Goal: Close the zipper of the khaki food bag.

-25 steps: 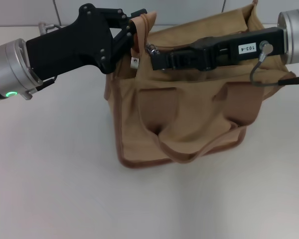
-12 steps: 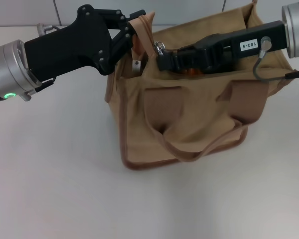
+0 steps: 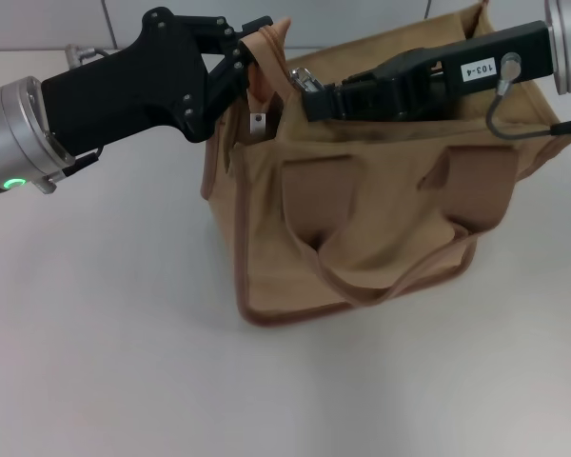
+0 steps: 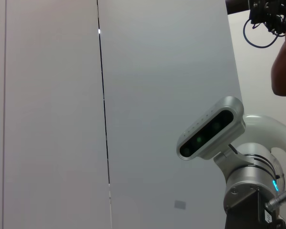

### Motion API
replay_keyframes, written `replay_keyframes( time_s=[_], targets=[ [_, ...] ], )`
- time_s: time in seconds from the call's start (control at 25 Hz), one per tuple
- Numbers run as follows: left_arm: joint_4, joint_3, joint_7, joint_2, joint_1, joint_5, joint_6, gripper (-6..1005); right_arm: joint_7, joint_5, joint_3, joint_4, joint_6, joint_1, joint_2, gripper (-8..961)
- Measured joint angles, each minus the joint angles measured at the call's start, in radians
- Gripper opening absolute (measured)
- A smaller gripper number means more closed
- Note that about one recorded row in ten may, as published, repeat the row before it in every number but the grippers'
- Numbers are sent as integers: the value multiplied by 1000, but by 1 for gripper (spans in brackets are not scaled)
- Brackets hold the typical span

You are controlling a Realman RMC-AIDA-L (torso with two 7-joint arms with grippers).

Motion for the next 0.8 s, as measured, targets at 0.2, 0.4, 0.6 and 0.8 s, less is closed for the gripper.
replay_keyframes(
  time_s=[0.2, 0.4, 0.6, 0.8],
  targets=[
    [0, 0, 6, 0, 1, 0, 0, 20, -8, 5, -7, 7, 3, 11, 0, 59],
    [-3, 3, 8, -1, 3, 0, 0, 20, -13, 6, -6, 15, 3, 24, -1, 99],
    [-12, 2, 15, 0, 3, 0, 0, 20, -26, 5, -8, 33, 4, 33, -1, 146],
    [-13, 2, 16, 0, 4, 0, -1, 20, -37, 2, -9, 67, 4, 50, 0, 115]
  ],
)
